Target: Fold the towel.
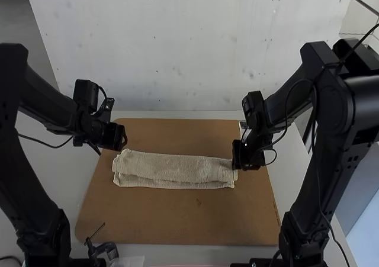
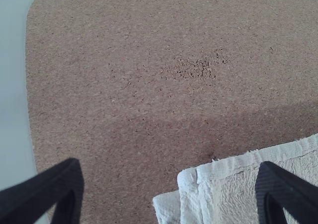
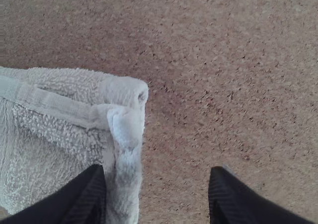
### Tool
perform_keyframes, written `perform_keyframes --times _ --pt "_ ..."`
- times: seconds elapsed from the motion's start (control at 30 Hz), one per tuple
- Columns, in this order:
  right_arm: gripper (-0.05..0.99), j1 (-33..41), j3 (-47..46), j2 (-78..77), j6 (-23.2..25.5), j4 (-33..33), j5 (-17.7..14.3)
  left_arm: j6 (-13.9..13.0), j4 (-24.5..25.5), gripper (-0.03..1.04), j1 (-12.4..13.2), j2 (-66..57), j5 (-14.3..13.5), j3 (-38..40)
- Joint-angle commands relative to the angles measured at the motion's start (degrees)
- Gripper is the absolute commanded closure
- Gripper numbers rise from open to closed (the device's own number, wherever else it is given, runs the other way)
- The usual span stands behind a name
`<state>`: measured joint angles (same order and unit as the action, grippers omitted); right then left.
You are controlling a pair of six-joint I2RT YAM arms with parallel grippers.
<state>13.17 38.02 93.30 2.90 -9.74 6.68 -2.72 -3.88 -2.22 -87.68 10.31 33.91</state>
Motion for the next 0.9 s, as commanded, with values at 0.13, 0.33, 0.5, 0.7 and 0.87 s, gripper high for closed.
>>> perform_keyframes --times 0.13,0.33,0.5,0.7,0.87 --pt "0.49 -2.0 3.8 1.8 1.8 -0.7 7.3 0.3 -0.2 0.26 -0.1 1.5 -0.3 0.3" --pt "0.49 -2.1 5.1 5.0 2.3 -0.6 7.3 0.2 -0.2 0.26 0.1 2.0 -0.3 0.3" --pt "0.49 -1.8 4.8 5.2 2.9 -1.2 7.3 0.1 -0.2 0.26 0.2 2.0 -0.2 0.3" --pt "0.49 -1.8 4.8 6.6 3.3 -1.5 9.2 0.2 -0.2 0.26 0.0 1.8 -0.2 0.3" --pt "0.49 -2.4 6.5 9.5 4.5 -1.7 12.0 0.3 -0.2 0.26 -0.2 1.8 -0.1 0.2"
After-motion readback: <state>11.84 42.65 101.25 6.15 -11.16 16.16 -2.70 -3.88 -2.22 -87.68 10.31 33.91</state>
